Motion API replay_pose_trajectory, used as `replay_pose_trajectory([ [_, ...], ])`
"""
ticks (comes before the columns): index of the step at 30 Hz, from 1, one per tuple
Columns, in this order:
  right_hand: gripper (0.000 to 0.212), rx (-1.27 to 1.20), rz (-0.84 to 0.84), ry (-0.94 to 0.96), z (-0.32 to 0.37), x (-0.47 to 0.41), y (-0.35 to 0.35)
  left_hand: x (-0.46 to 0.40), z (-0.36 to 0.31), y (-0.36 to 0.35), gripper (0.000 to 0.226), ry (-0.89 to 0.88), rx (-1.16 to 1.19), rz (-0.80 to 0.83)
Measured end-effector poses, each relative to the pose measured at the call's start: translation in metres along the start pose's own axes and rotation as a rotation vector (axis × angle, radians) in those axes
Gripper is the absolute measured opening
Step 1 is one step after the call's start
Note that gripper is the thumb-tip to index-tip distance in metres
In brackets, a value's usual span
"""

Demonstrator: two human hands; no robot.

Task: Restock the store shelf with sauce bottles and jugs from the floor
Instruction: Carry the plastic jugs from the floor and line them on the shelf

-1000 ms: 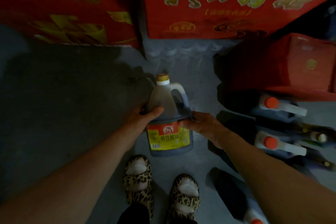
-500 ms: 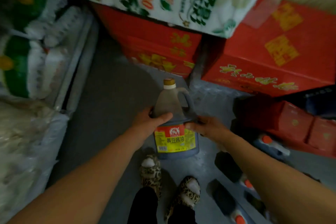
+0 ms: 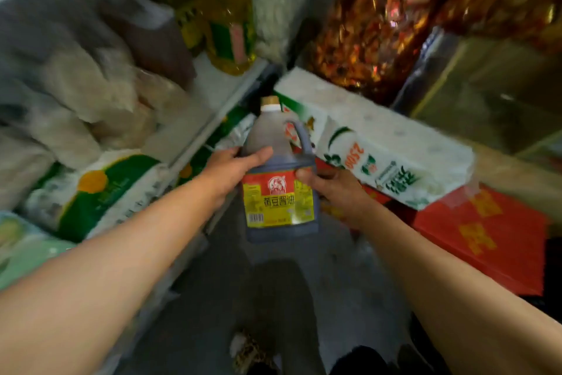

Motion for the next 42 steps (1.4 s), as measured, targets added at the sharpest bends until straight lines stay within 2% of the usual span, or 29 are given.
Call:
replay_pose_trajectory([
  [1,0.041,0.002,0.006,0.001,0.026,0.001,-0.01,0.003,-0.026,0.019,0.038,-0.017,0.011,-0.034],
  [4,0.026,0.068,0.03,0.065,0.113,0.014,-0.042,0.013,-0.099,0.074,0.092,-0.061,0.024,-0.131],
  [5,0.026,0.095,0.047,0.105,0.14,0.017,-0.051,0.017,-0.122,0.092,0.102,-0.092,0.027,-0.167],
  [6,0.026,0.124,0.064,0.146,0.167,0.02,-0.061,0.02,-0.144,0.109,0.103,-0.128,0.025,-0.204],
  [12,0.036,0.199,0.248,0.395,0.309,0.022,-0.131,0.05,-0.245,0.202,0.071,-0.277,-0.059,-0.45],
  [15,0.024,0.216,0.389,0.488,0.364,0.014,-0.171,0.064,-0.281,0.244,0.074,-0.332,-0.078,-0.589],
  [19,0.041,0.226,0.566,0.558,0.42,-0.008,-0.227,0.074,-0.317,0.291,0.083,-0.451,-0.11,-0.746],
  [22,0.037,0.232,0.695,0.567,0.443,-0.03,-0.266,0.075,-0.326,0.311,0.057,-0.457,-0.087,-0.82],
  [23,0.035,0.236,0.736,0.563,0.446,-0.037,-0.277,0.076,-0.326,0.316,0.055,-0.451,-0.101,-0.851],
  [26,0.033,0.239,0.846,0.553,0.45,-0.054,-0.307,0.076,-0.322,0.331,0.063,-0.414,-0.124,-0.925],
  [31,0.051,0.234,0.953,0.56,0.457,-0.072,-0.338,0.066,-0.316,0.35,0.08,-0.365,-0.105,-1.032],
  [36,0.037,0.271,0.987,0.551,0.461,-0.083,-0.359,0.056,-0.314,0.365,0.077,-0.363,-0.01,-1.079],
  [42,0.049,0.324,0.987,0.578,0.463,-0.089,-0.368,0.053,-0.314,0.368,0.079,-0.373,-0.018,-1.08],
])
Point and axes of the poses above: each hand's wrist, its own x-axis away from the middle knuckle, its own y-axis out of the back of the hand, z = x × y, the point moved 5 cm from there along -x, towards the middle knuckle, and after that the axes turned 11 degrees about -y, right-handed, at the moved point
